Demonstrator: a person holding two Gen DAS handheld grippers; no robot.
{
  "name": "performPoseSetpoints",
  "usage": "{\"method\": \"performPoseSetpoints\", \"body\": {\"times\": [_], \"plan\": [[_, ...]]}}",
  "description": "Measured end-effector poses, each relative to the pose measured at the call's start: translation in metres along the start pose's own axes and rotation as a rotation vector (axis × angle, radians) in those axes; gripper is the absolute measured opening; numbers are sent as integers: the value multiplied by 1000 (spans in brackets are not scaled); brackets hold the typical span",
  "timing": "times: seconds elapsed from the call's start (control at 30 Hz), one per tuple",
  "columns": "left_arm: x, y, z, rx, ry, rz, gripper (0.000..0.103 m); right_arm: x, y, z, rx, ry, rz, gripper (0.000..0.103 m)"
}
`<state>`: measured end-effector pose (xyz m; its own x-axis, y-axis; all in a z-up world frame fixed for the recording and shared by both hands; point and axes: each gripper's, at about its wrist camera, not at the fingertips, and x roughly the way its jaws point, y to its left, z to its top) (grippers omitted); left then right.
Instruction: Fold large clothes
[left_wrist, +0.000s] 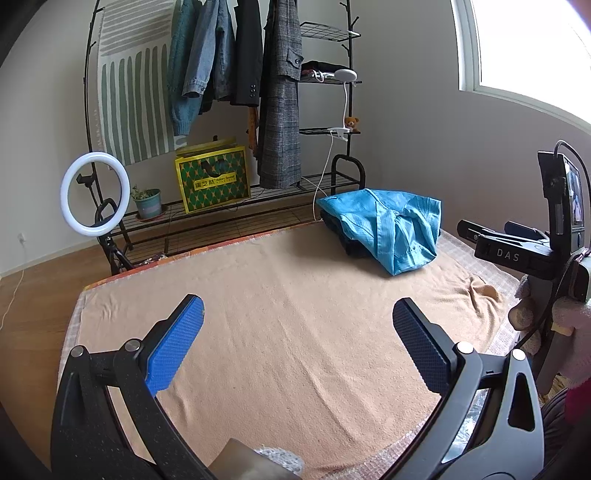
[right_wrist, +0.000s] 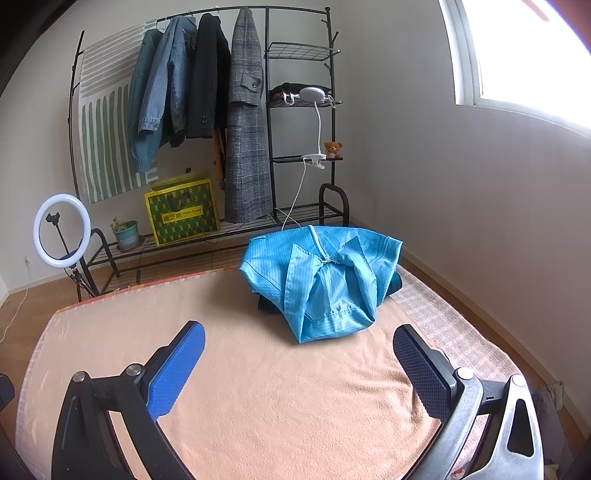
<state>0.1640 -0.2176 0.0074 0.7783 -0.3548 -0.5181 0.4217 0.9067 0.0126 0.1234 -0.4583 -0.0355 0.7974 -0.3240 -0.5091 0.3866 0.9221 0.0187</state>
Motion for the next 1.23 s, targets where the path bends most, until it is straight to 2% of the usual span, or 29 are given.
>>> {"method": "performPoseSetpoints", "body": {"times": [0.97, 1.23], "plan": [[21, 5, -7, -53, 68, 45, 103, 9, 10, -10, -35, 36, -2, 103], [21, 8, -12, -68, 54, 62, 103, 14, 8, -13, -37, 59, 3, 103]]}}
